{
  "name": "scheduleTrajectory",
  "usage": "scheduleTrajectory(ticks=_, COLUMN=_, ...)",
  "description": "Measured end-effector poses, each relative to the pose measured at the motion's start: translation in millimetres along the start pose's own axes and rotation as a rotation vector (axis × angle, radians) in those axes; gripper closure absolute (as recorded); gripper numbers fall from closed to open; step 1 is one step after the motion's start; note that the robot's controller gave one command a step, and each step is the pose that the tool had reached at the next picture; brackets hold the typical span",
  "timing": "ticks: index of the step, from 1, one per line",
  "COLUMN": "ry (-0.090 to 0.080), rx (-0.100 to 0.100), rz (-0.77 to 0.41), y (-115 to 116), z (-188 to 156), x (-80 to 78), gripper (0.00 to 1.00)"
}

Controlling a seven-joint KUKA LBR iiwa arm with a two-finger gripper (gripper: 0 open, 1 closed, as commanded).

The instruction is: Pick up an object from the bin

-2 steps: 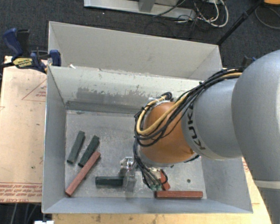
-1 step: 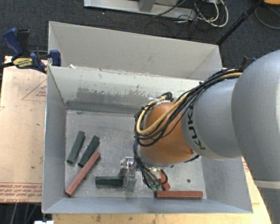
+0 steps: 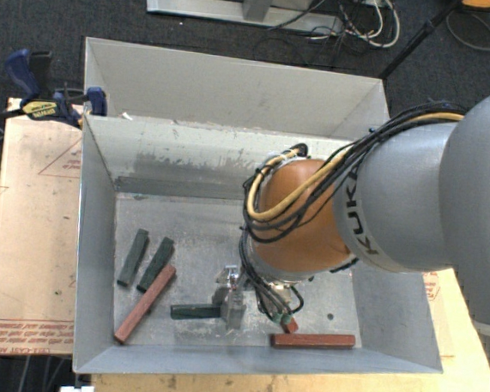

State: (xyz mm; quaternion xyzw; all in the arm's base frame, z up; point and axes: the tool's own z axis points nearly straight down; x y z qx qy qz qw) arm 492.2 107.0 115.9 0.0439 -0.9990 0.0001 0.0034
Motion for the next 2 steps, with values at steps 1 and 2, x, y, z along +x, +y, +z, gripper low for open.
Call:
scheduleTrajectory(ticks=1, ry=-0.016, rx=-0.003, rz=0.083, y=8, z=-29, x=-22.0, gripper=1.0)
scheduleTrajectory(ticks=2, ry=-0.009, rx=-0.001, rz=-0.006, y=25, z=-114, x=-19.4, gripper=1.0)
